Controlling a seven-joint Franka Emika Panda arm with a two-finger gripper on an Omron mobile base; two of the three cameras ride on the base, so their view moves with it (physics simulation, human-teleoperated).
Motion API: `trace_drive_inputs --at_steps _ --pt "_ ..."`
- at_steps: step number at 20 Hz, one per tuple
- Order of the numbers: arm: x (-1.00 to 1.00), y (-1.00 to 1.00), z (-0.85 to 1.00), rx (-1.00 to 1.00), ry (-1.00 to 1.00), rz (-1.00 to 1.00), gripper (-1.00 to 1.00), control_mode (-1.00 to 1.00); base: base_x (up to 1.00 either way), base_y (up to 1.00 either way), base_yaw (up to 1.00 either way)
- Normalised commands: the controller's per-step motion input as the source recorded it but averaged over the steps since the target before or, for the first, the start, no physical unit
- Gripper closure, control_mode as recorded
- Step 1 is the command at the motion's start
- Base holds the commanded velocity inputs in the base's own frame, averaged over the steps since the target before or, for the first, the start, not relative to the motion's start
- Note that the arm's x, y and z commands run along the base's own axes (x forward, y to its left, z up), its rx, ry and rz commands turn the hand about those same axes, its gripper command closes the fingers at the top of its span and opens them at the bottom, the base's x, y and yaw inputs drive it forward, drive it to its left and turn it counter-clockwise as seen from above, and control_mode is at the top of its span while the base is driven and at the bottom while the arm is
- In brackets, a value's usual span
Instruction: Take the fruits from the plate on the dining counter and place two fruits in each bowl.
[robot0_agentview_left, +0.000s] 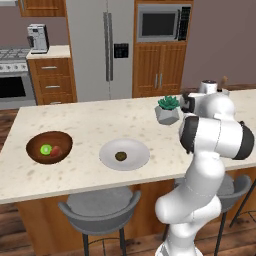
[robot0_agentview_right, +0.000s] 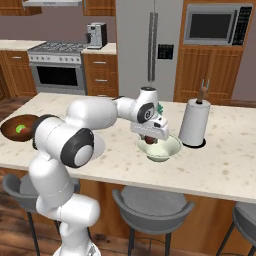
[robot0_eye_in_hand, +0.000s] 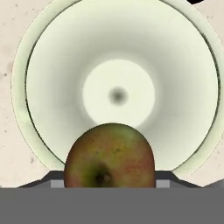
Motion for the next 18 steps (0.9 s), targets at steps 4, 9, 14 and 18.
trace_drive_inputs --at_steps 4,9,14,18 --pt "0.03 -0.11 -0.27 0.00 0.00 0.00 1.00 -1.00 0.00 0.00 0.00" --pt "0.09 -0.05 -0.23 0.00 -0.01 0.00 1.00 -1.00 0.00 0.00 0.00" --pt "0.07 -0.02 -0.21 0.00 -0.02 0.00 1.00 -1.00 0.00 0.00 0.00" --pt "0.07 -0.02 -0.18 0.00 -0.01 0.00 1.00 -1.00 0.00 0.00 0.00"
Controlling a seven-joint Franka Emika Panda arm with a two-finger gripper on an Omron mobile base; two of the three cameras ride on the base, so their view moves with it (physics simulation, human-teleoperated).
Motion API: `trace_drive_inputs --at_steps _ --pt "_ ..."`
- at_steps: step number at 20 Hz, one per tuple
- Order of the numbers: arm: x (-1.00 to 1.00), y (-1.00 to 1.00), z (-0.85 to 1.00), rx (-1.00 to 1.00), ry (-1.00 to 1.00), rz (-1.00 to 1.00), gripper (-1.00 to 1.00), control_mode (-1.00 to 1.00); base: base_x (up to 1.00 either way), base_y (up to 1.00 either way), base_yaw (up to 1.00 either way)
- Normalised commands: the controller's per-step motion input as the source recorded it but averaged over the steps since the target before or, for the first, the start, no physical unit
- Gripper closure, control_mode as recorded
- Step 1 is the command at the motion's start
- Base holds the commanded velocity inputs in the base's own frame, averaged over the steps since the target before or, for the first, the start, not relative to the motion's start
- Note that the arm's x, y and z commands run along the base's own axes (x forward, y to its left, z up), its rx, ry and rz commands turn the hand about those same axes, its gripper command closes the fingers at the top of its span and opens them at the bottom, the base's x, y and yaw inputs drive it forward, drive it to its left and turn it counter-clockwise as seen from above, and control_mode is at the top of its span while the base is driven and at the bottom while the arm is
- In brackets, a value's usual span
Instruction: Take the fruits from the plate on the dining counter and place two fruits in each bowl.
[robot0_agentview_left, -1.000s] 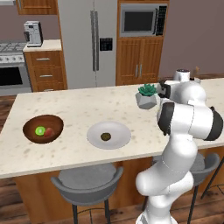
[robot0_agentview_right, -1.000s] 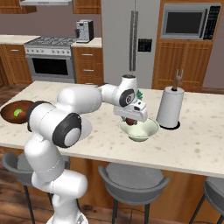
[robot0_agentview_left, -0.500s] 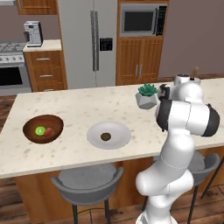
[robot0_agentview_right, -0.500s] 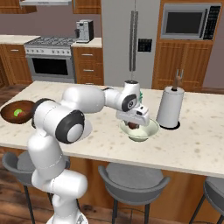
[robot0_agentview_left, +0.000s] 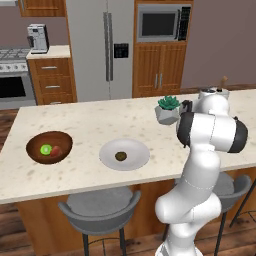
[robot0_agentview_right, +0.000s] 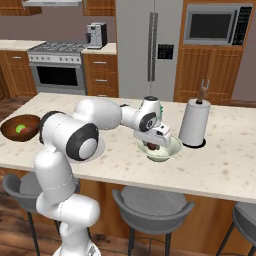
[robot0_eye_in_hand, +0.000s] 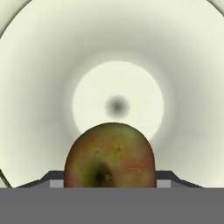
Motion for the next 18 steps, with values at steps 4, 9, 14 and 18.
trace_drive_inputs --at_steps 4,9,14,18 --pt "0.00 -0.06 -0.19 0.00 0.00 0.00 1.00 -1.00 0.00 0.00 0.00" --pt "0.00 -0.01 -0.16 0.00 0.00 0.00 -1.00 -1.00 0.00 0.00 0.00" --pt "0.00 -0.01 -0.05 0.00 0.00 0.00 -1.00 -1.00 0.00 0.00 0.00" --pt "0.00 -0.05 0.02 0.01 0.00 0.00 -1.00 -1.00 0.00 0.00 0.00"
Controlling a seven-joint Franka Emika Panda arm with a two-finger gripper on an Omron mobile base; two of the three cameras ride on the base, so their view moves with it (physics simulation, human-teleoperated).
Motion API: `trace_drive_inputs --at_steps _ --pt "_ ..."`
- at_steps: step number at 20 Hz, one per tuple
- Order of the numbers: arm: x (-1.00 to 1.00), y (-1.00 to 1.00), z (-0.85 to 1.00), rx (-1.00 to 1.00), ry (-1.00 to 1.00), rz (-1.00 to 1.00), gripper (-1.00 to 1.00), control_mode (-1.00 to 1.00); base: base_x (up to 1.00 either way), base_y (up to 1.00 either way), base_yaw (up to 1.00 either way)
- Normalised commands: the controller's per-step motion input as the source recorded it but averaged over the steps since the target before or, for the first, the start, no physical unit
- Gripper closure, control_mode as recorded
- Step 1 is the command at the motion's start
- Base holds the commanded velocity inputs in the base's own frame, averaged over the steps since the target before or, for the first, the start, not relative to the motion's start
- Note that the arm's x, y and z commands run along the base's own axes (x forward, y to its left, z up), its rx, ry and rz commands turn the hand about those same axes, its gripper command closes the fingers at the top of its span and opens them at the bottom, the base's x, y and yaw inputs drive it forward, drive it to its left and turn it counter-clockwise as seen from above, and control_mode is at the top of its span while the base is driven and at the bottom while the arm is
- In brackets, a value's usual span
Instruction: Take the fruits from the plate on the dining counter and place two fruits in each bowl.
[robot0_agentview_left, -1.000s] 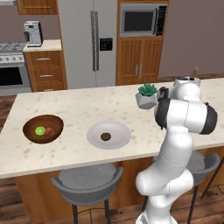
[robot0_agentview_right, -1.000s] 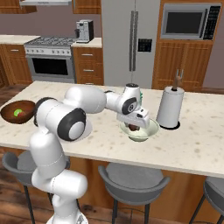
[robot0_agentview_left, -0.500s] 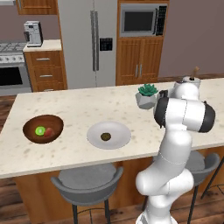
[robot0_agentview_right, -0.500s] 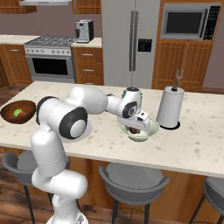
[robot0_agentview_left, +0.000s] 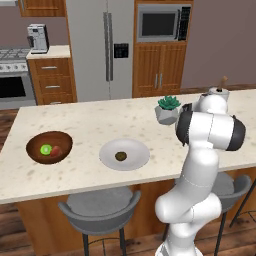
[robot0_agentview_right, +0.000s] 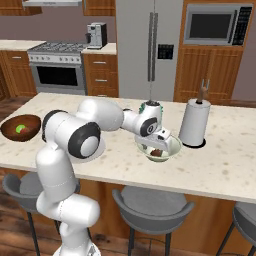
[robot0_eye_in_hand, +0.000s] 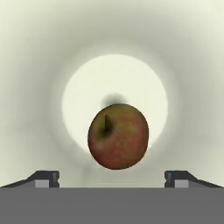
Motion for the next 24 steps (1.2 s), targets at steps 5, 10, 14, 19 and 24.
trace_drive_inputs --at_steps 5,10,14,19,24 --pt "0.00 -0.03 0.28 0.02 0.00 0.00 -1.00 -1.00 0.00 0.00 0.00" --pt "-0.16 0.07 0.72 0.00 -0.03 0.00 -1.00 -1.00 0.00 0.00 0.00" --pt "-0.43 0.22 0.73 0.00 -0.08 0.00 -1.00 -1.00 0.00 0.00 0.00" --pt "-0.75 0.50 0.29 0.02 -0.07 0.00 -1.00 -1.00 0.00 0.00 0.00" --pt "-0.69 0.74 0.07 0.00 -0.11 0.03 -1.00 -1.00 0.00 0.00 0.00"
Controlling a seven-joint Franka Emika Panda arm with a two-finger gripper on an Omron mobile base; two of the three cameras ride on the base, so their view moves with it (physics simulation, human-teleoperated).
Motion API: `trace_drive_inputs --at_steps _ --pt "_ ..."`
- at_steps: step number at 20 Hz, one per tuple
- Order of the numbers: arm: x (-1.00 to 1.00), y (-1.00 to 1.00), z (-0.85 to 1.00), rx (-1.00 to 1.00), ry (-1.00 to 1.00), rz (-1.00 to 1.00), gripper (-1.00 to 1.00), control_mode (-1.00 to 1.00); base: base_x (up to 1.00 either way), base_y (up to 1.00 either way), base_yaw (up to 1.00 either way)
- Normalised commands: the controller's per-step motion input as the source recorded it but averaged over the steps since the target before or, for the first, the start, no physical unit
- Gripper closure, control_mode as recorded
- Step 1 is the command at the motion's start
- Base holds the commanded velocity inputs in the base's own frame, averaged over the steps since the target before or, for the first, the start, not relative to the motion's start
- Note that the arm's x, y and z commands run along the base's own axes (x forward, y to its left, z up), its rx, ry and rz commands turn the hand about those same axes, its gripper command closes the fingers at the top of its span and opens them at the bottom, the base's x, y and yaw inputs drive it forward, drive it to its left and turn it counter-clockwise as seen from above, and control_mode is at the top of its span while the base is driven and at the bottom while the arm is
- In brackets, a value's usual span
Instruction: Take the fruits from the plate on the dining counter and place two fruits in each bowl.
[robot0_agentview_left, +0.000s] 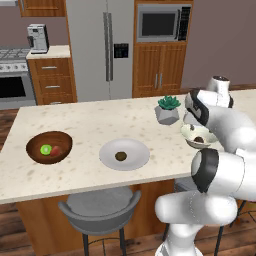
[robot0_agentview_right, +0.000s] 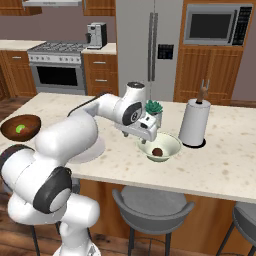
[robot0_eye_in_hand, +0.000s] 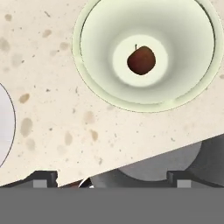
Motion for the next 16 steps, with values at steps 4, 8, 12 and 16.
trace_drive_inputs --at_steps 4,8,12,16 --pt "-0.45 0.86 0.02 -0.01 -0.11 0.10 -1.00 -1.00 0.00 0.00 0.00" --pt "-0.21 0.93 0.00 -0.07 -0.06 0.08 -1.00 -1.00 0.00 0.00 0.00" --pt "-0.01 0.85 0.02 -0.07 0.00 0.08 -1.00 -1.00 0.00 0.00 0.00" --pt "0.07 0.70 0.04 -0.04 0.00 0.06 -1.00 -1.00 0.00 0.00 0.00"
